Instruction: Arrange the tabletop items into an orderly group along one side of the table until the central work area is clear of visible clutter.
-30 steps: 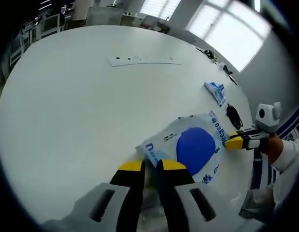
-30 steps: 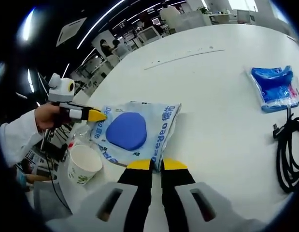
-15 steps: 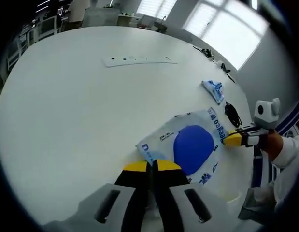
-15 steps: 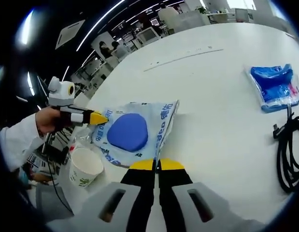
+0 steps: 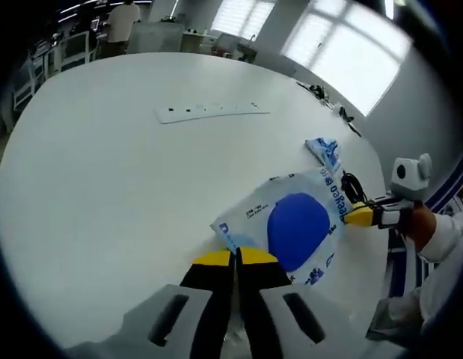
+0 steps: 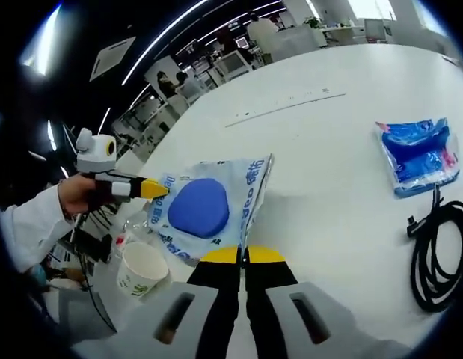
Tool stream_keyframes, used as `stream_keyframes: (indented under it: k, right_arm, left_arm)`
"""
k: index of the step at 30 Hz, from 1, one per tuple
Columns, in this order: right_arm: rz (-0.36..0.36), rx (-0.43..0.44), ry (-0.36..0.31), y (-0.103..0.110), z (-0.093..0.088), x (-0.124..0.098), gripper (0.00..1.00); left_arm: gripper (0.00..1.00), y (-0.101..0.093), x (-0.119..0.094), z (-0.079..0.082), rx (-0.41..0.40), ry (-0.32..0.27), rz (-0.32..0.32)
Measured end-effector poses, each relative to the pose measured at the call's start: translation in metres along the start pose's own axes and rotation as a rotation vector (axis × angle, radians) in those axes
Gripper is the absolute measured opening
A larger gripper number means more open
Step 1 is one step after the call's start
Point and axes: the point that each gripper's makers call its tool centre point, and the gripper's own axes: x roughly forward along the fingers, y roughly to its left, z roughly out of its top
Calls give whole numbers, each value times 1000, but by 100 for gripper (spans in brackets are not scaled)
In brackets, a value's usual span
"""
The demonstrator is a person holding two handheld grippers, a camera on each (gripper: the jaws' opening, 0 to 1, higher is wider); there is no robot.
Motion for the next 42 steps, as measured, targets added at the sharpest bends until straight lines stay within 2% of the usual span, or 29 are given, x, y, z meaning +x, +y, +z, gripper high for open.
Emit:
stream_keyframes:
  k: [9,20,42]
  right_arm:
    - [-1,-24,-47,-2,24,-15,0]
    - [-5,-50,-97,-2,47,-32,0]
    - [-36,-65,-166,-24,79,-53,0]
  left_arm:
    - [0,-13,-11,25,-9,-81,-6]
    - [0,-30,-20,46,-36,-164,-23]
    - [0,-56,-15,74,-71,-255,-63]
